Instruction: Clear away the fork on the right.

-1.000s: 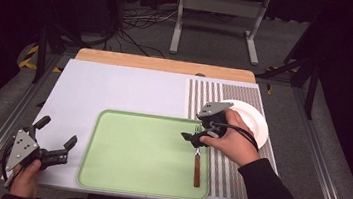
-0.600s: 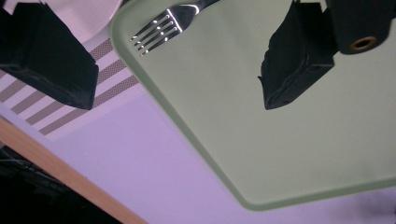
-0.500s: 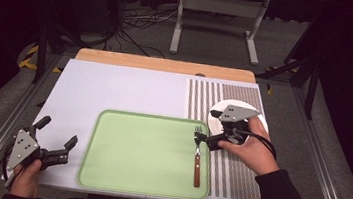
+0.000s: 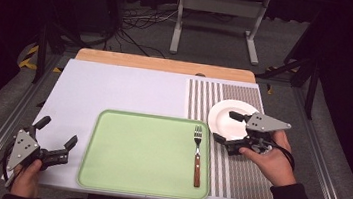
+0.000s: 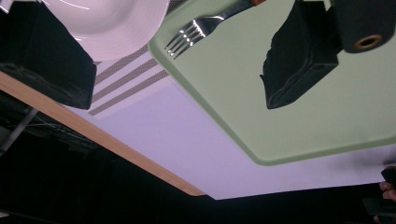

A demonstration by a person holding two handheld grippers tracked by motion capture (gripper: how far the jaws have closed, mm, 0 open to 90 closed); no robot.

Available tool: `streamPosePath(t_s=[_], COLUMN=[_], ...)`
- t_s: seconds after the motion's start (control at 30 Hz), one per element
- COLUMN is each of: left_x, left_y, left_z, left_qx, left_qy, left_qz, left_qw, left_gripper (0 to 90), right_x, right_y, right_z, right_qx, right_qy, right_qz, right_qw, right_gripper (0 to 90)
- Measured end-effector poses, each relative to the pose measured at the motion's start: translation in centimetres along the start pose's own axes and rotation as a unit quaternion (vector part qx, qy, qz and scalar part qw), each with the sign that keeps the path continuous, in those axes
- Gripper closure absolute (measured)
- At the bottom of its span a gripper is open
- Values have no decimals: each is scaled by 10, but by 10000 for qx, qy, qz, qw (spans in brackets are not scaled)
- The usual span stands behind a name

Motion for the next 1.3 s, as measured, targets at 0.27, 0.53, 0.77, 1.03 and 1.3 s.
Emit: streamPosePath(t_s=[0.27, 0.53, 0.77, 1.03, 1.3], left_x=[1, 0, 0, -1, 0], left_y=[-1, 0, 0, -1, -1], left_z=[0, 0, 0, 0, -2], left_qx=[-14, -19, -22, -30, -67], left_qy=[-16, 1, 8, -6, 16], left_qz=[-35, -15, -9, 25, 47], left_qw=[10000, 10000, 10000, 10000, 10000], left_gripper=[0, 0, 0, 0, 0], right_x=[-4, -4, -4, -3, 4], right_y=[-18, -33, -39, -45, -43], right_z=[15, 38, 52, 77, 96], right_qx=[-414, -710, -930, -1100, -919], right_qy=[1, 287, 313, 478, 442], right_qz=[294, 496, 659, 780, 797], right_qw=[9987, 9958, 9930, 9897, 9916], right_gripper=[88, 86, 86, 88, 87])
Point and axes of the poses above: each handheld gripper's, and its own axes: y roughly forward along the jaws, z roughly out of its underside, x roughly to its left, the point moved 4 cm from there along y, roughly forward along the jaws, and after that the axes turned 14 degrees about -y, right-handed, at the moved point
